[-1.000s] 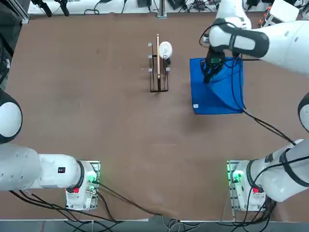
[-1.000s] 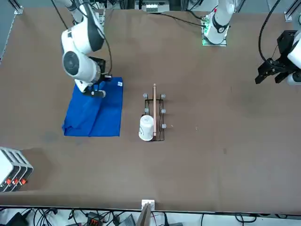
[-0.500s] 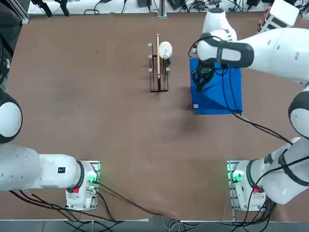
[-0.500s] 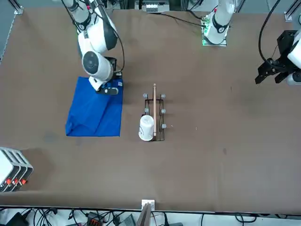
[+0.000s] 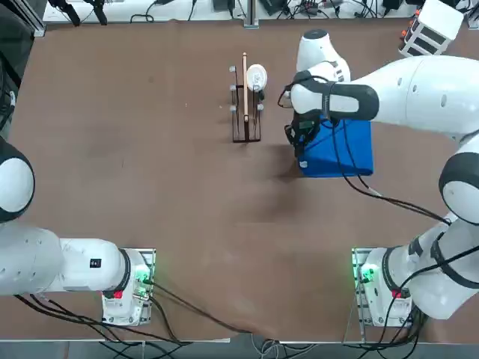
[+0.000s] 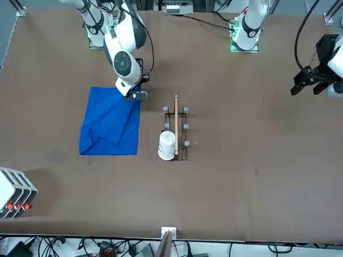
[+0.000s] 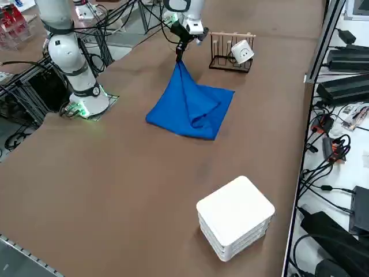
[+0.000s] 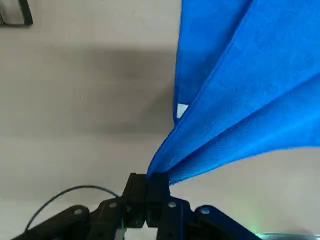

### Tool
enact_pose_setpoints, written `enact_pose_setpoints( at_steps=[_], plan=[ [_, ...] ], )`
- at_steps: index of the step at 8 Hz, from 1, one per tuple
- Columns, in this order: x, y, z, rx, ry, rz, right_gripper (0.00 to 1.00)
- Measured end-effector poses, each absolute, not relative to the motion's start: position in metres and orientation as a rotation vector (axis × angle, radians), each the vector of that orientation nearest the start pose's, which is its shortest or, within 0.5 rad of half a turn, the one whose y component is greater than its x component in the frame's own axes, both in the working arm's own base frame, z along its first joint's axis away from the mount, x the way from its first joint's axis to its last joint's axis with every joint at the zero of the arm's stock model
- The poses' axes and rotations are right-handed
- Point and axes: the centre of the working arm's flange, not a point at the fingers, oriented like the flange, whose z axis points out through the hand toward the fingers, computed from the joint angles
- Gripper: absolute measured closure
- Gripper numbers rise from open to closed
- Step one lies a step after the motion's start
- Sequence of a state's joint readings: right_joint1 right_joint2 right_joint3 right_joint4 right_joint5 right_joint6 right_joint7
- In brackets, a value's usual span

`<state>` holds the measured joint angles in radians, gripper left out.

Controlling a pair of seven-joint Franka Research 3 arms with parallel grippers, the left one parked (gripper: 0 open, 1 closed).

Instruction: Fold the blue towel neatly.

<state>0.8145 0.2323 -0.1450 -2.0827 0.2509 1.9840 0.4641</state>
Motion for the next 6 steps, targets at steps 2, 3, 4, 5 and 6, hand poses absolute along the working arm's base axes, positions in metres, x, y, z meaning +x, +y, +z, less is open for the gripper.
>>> enact_pose_setpoints(
  at_steps=[2,3,4,5,6],
  plan=[
    [0.412,0.352,0.280,-3.126,-0.111,0.597,0.97],
    [0.413,0.352,0.271,-3.134,-0.106,0.600,0.96],
    [0.414,0.352,0.264,-3.138,-0.102,0.601,0.82],
    [0.415,0.353,0.261,-3.141,-0.101,0.602,0.66],
    [0.417,0.354,0.262,-3.140,-0.102,0.595,0.48]
  ],
)
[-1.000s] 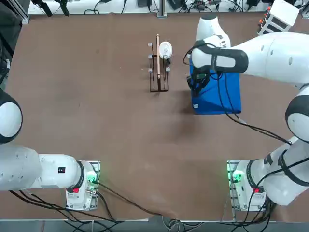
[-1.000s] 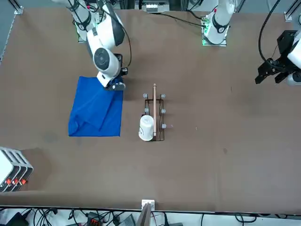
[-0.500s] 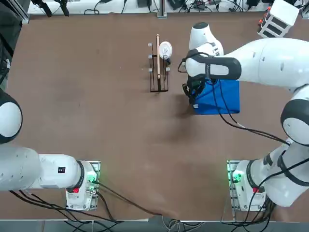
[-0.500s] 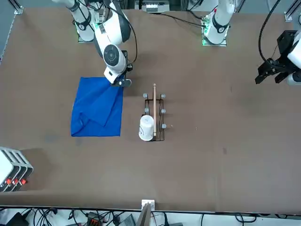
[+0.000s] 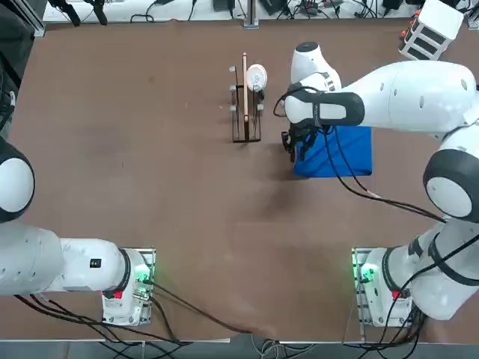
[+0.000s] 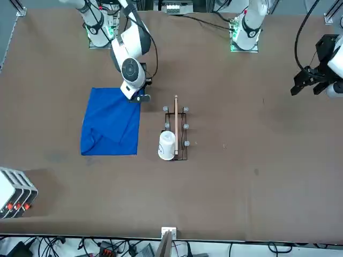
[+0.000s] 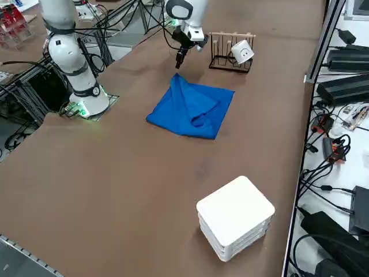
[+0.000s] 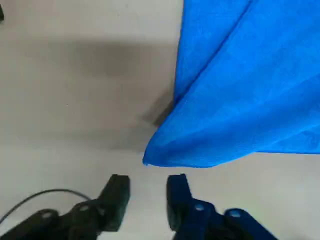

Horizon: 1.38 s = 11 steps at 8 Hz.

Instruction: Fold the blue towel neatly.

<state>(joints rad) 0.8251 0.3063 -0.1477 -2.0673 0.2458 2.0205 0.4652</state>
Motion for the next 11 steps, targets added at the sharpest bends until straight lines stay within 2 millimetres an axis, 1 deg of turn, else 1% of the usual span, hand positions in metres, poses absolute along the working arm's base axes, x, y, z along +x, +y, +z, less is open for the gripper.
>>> enact_pose_setpoints(
  at_steps=[1,2,3,4,5,6,7,8,9,10,11],
  plan=[
    [0.420,0.357,0.266,-3.137,-0.096,0.578,0.28],
    [0.427,0.359,0.274,-3.135,-0.058,0.550,0.10],
    [0.439,0.361,0.287,-3.130,0.016,0.504,0.00],
    [0.456,0.363,0.304,-3.122,0.095,0.442,0.00],
    [0.478,0.361,0.317,-3.120,0.153,0.390,0.00],
    [0.505,0.351,0.326,-3.129,0.202,0.366,0.00],
    [0.535,0.333,0.331,-3.162,0.247,0.345,0.00],
    [0.559,0.315,0.329,-3.192,0.290,0.323,0.00],
    [0.578,0.296,0.321,-3.203,0.352,0.318,0.01],
    [0.594,0.272,0.308,-3.201,0.450,0.318,0.03],
    [0.609,0.247,0.295,-3.182,0.601,0.300,0.04]
  ],
)
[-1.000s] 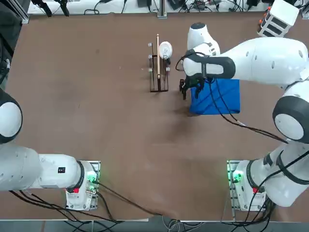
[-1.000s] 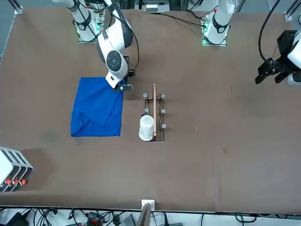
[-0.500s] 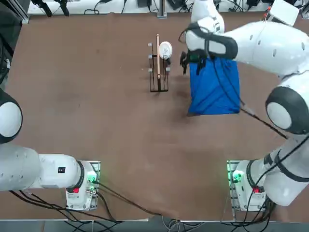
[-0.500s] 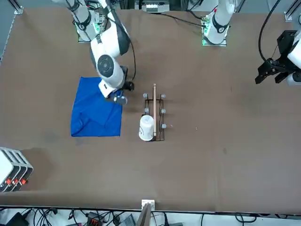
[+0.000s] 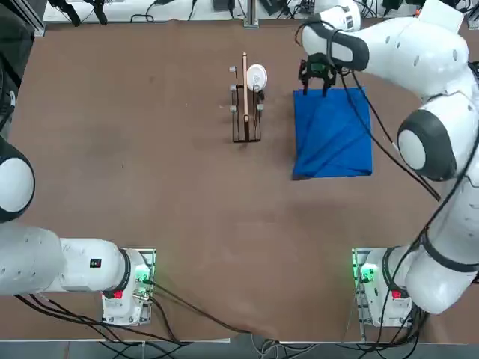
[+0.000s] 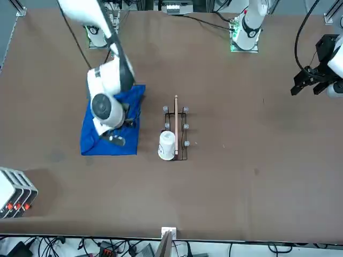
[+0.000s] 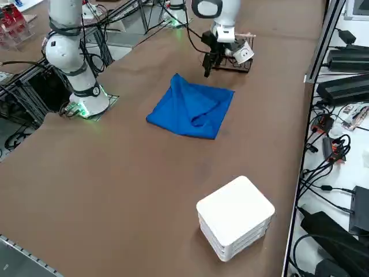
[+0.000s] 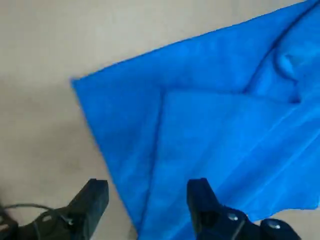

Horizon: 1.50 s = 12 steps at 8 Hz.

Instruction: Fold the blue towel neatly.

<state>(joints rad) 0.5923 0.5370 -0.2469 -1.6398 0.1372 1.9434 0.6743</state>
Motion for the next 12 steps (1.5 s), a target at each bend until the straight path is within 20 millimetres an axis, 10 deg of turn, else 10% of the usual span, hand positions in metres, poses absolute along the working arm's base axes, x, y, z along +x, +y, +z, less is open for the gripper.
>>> enact_pose_setpoints(
  at_steps=[3,7,12],
  plan=[
    [0.635,0.202,0.262,-3.047,1.139,0.207,0.21],
    [0.639,0.196,0.231,-2.812,1.686,0.159,0.39],
    [0.635,0.183,0.202,-2.690,1.923,0.174,0.37]
  ],
)
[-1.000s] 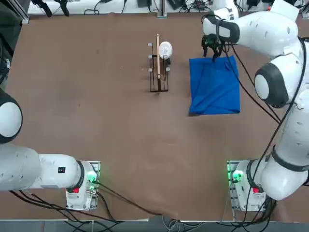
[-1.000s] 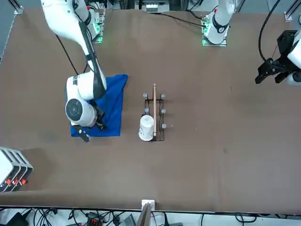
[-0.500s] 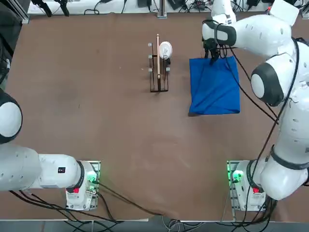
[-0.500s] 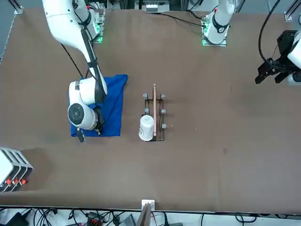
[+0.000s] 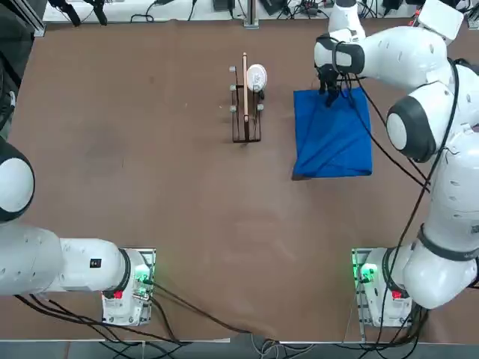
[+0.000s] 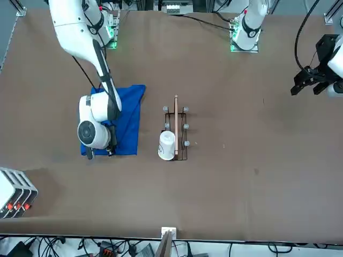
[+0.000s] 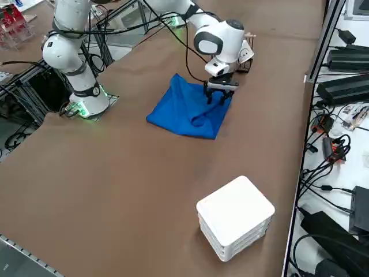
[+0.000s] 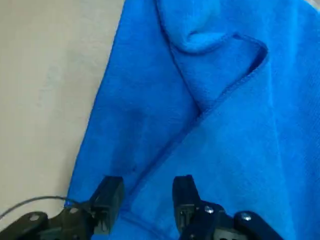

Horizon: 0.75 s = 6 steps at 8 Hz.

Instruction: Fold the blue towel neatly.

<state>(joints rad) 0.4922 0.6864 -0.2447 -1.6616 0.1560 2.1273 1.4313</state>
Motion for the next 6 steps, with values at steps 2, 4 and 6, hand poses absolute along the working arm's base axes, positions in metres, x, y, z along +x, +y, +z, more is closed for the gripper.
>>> enact_pose_setpoints(
  at_steps=[2,4,6],
  plan=[
    [0.6317,0.1881,0.1991,-2.666,1.941,0.197,0.37],
    [0.6300,0.1936,0.1987,-2.661,1.947,0.199,0.37],
    [0.6300,0.1944,0.1988,-2.659,1.946,0.198,0.37]
  ],
)
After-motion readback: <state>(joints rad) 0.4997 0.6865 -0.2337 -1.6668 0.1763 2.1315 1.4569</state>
